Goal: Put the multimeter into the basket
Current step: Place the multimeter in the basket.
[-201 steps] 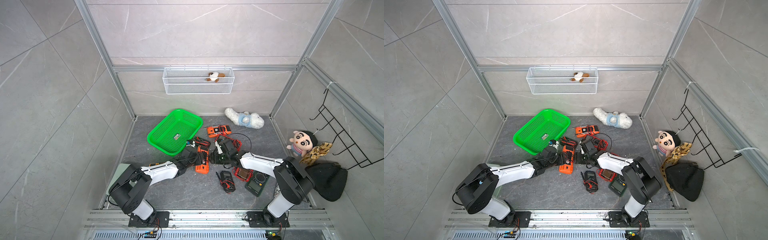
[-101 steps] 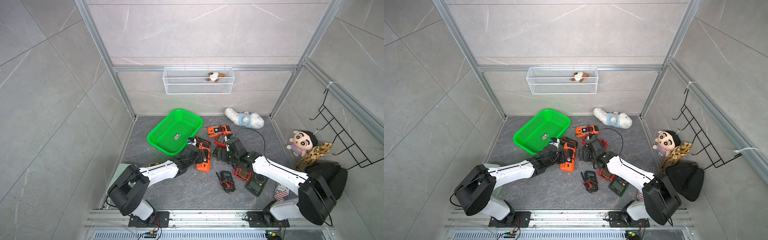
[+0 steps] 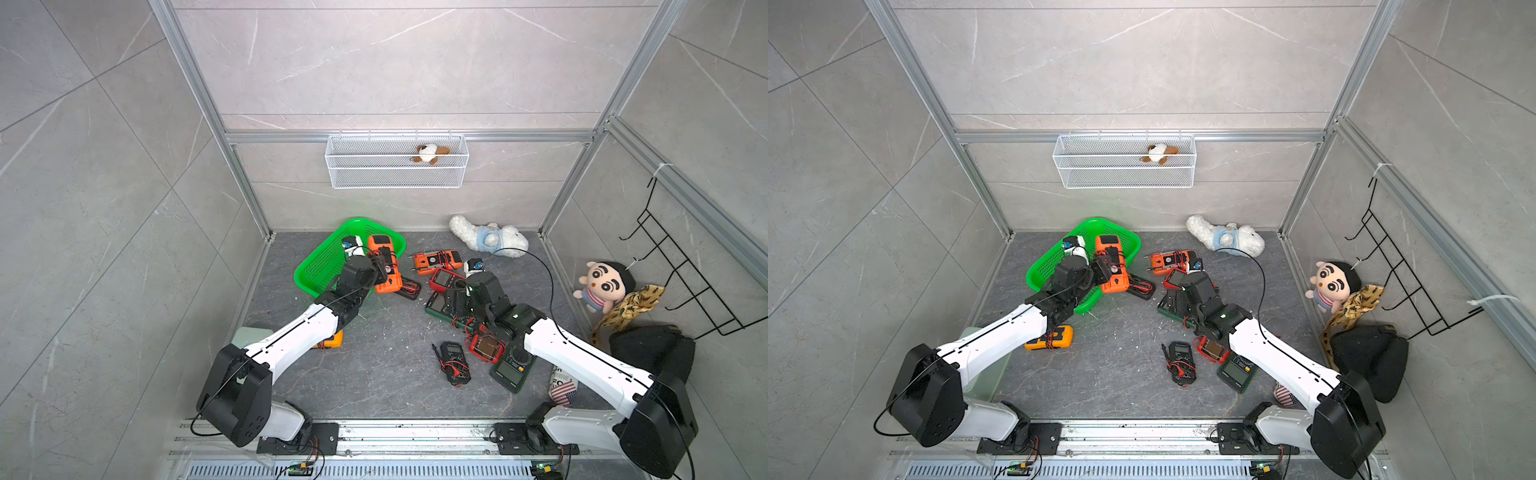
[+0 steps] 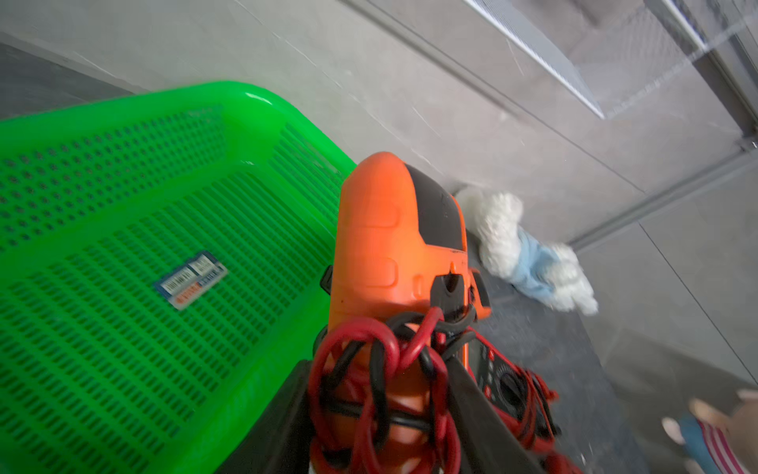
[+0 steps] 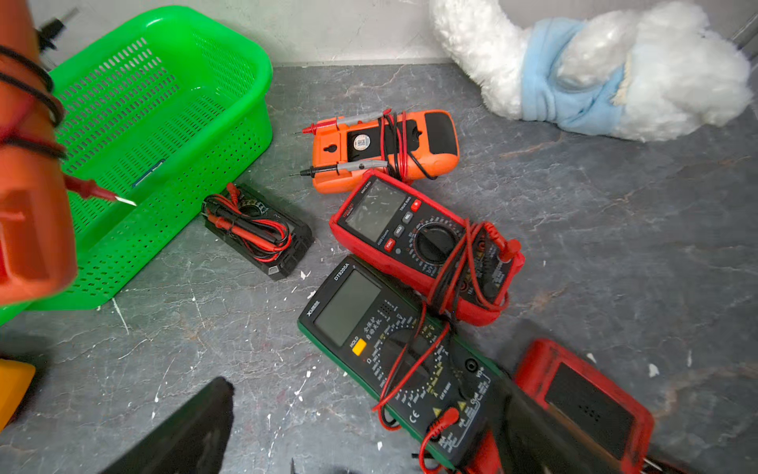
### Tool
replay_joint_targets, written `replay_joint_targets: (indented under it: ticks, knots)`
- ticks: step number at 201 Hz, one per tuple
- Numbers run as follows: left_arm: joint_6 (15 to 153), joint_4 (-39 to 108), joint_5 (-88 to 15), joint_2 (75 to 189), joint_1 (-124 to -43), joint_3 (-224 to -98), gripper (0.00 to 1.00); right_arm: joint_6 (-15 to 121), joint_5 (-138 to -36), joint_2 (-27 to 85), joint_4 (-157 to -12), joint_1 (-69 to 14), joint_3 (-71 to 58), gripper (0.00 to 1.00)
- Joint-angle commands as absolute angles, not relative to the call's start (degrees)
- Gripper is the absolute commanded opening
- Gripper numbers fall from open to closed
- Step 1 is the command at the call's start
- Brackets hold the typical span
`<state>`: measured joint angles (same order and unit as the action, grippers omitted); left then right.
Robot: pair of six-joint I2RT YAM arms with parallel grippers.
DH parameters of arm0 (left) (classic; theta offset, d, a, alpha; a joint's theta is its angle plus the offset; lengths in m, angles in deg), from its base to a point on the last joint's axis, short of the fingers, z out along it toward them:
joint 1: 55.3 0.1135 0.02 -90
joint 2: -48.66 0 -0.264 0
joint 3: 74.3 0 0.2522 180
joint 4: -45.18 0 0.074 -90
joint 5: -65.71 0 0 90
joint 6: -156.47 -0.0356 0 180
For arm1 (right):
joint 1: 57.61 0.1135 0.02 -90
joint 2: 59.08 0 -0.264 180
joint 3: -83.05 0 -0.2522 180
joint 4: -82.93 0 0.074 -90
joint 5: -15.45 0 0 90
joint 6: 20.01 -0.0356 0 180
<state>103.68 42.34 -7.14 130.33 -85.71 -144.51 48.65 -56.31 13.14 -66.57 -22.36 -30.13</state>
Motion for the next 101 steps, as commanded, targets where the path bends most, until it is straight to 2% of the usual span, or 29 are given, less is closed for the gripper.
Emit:
replay_joint_targets:
  ticks: [1, 42, 101]
  knots:
    - [105.65, 52.18, -2.45, 130.72, -81.42, -148.29, 0.00, 50.56, -54.47, 13.25, -66.30, -22.00, -28.78, 1.00]
    - [109.18, 58.75, -0.24, 139.72, -75.21, -152.32, 0.00, 50.79, -55.54, 13.46, -68.89, -22.01, -29.41, 1.00]
    - [116.81, 64.62, 3.20, 156.23, -73.93, -161.98, 0.00, 50.59, -56.01, 14.90, -69.65, -22.01, -30.08, 1.00]
